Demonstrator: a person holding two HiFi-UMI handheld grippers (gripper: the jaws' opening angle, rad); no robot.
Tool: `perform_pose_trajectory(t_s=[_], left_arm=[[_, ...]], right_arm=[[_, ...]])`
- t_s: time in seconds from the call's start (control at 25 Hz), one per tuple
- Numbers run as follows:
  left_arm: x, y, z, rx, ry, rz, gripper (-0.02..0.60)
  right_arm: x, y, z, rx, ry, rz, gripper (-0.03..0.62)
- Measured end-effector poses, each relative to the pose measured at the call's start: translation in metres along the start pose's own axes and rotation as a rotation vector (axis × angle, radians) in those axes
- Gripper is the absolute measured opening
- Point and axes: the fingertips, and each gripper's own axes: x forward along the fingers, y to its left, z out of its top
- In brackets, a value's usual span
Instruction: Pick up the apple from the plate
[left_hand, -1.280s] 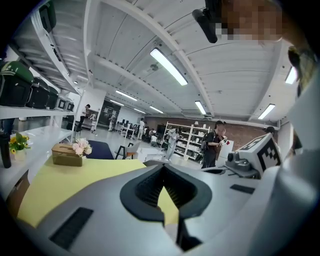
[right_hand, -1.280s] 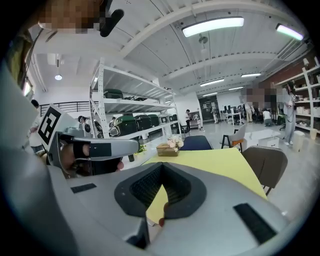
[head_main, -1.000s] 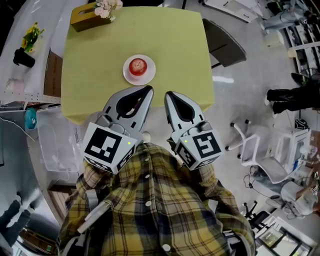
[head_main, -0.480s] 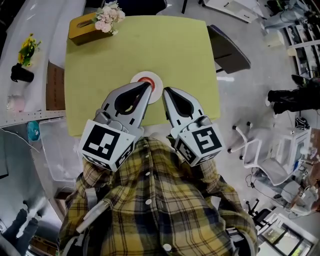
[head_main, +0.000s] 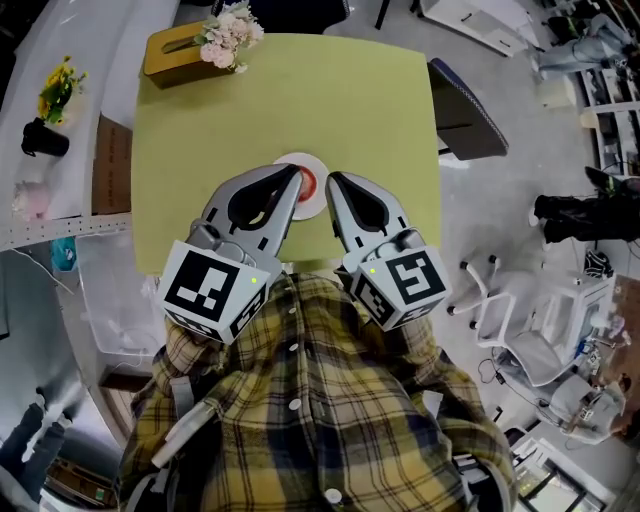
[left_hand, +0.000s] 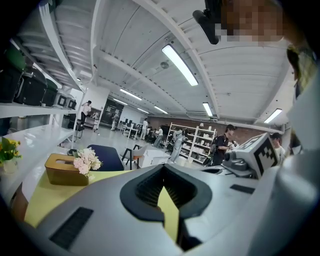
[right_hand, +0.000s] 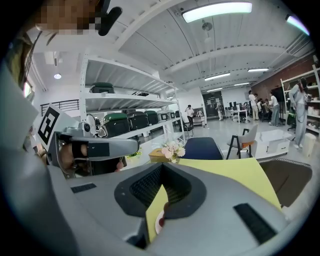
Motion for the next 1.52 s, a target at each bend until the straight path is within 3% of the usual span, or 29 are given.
perform_pose_trajectory(t_s=[0.6,1.28,1.52], left_arm=[[0.019,0.012,-0.001,-0.033,-0.024,0.148,0.006],[0.030,0.018,-0.012,-0.056,-0.002,0.170,0.009],[0.029,0.022,-0.023,-0.074,0.019,0.172,0.087]], right_arm=[[0.020,-0.019,0.009,-0.044,0.037,0.141,-0.003],[0.025,-0.027,0.007,-0.036,0.047,0.172,-0.003],[0.027,-0.026,-0.002,-0.026,0.068,0.185,-0.003]])
